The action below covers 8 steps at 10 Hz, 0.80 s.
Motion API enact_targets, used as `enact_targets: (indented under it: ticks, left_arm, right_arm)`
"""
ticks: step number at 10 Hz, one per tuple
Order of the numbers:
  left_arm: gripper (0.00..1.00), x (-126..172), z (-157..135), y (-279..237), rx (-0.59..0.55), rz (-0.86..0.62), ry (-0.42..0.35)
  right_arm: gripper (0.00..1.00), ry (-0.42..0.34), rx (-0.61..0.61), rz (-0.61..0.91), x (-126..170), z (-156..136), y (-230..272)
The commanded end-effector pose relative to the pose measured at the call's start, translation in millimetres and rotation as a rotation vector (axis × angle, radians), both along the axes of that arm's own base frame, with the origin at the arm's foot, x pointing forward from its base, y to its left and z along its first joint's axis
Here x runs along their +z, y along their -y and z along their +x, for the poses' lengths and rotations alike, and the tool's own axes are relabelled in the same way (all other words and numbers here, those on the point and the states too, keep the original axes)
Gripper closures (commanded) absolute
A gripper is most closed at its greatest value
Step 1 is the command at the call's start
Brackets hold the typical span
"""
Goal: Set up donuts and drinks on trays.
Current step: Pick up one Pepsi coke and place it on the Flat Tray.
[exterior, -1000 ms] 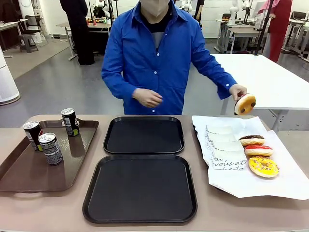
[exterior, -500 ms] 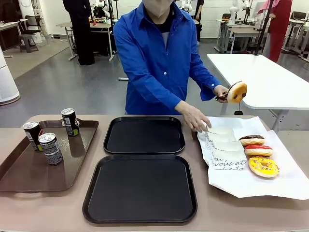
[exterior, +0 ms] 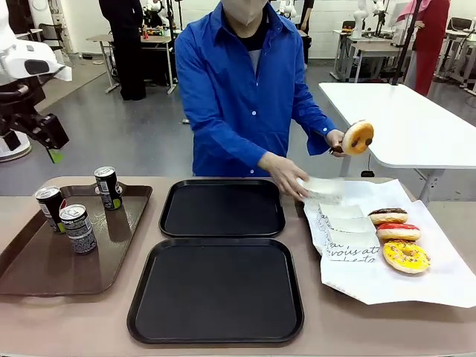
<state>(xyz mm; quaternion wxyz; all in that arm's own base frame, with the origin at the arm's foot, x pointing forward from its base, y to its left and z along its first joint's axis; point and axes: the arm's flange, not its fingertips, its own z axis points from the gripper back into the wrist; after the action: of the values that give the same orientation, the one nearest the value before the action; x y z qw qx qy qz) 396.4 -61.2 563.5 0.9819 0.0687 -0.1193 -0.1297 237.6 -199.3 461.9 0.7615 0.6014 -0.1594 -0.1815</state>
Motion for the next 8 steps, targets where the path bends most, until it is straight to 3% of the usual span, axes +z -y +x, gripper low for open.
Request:
enact_targets:
  ticks: [1,7,8]
  left_arm:
    - [0.00,5.3,3.9,-22.7,0.010,0.009,0.014]
    - [0.00,3.8,2.9,-24.5,0.029,-0.007,0.006]
    - [0.00,-7.4,-19.3,-12.1,-0.001,-0.020,0.008]
  right_arm:
    - [0.00,0.009,0.006,0.014,-0.8,0.1,0.5]
    - [0.00,0.009,0.006,0.014,-0.8,0.1,0.5]
    - [0.00,0.009,0.006,0.014,-0.8,0.1,0.5]
